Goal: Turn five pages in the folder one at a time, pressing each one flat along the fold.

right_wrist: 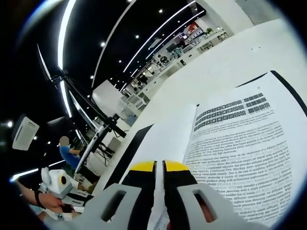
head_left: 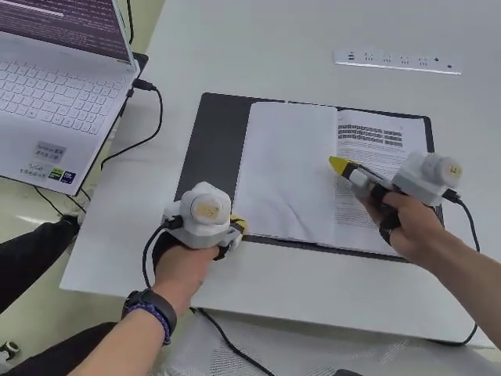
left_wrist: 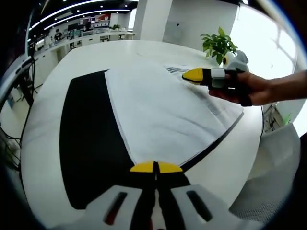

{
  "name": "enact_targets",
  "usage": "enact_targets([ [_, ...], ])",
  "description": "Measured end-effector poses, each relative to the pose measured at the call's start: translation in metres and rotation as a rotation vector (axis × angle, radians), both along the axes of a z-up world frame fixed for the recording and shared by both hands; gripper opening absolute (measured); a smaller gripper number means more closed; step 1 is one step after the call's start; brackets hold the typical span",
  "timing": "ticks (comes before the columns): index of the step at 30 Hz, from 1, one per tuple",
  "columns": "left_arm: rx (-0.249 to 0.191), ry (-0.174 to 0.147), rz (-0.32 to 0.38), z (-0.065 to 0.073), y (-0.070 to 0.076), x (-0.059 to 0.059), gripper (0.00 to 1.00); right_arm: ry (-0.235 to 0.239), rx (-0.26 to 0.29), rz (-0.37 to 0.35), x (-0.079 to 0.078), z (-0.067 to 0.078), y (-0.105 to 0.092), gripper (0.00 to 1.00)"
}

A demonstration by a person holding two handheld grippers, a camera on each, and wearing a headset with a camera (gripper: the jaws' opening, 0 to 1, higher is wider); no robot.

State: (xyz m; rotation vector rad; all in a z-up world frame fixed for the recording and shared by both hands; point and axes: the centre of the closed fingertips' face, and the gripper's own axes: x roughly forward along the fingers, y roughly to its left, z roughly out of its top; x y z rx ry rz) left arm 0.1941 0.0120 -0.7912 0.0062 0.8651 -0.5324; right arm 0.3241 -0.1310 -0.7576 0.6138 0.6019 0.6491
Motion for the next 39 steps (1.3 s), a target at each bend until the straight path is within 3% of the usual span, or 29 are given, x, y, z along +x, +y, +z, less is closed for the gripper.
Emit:
enact_targets([
  [4, 0.007, 0.005, -0.002, 0.0, 0.0, 0.0, 0.0, 0.023, -0.023, 0.008, -0.008, -0.006, 0.005, 0.0],
  [9, 0.009, 0.008, -0.002, 0.0, 0.0, 0.0, 0.0, 0.002, -0.012, 0.019, -0.009, 0.0, 0.007, 0.0],
  [15, 0.009, 0.01, 0.011, 0.0, 0.001, 0.001, 0.0, -0.005, -0.001, 0.008, -0.001, 0.001, 0.007, 0.0],
  [22, 0.007, 0.004, 0.006, 0.0, 0.001, 0.0, 0.0, -0.027, 0.01, -0.055, 0.024, 0.001, 0.004, 0.0],
  [28, -0.02, 0.009, 0.013, 0.0, 0.001, 0.0, 0.0, -0.047, 0.033, -0.113, 0.048, 0.001, 0.001, 0.0],
  [33, -0.009, 0.003, -0.001, 0.0, 0.0, 0.001, 0.0, -0.042, 0.049, -0.172, 0.07, 0.0, -0.003, 0.0],
  [39, -0.045, 0.009, 0.01, -0.002, 0.002, 0.002, 0.0, -0.033, 0.054, -0.234, 0.097, -0.004, -0.01, 0.0],
])
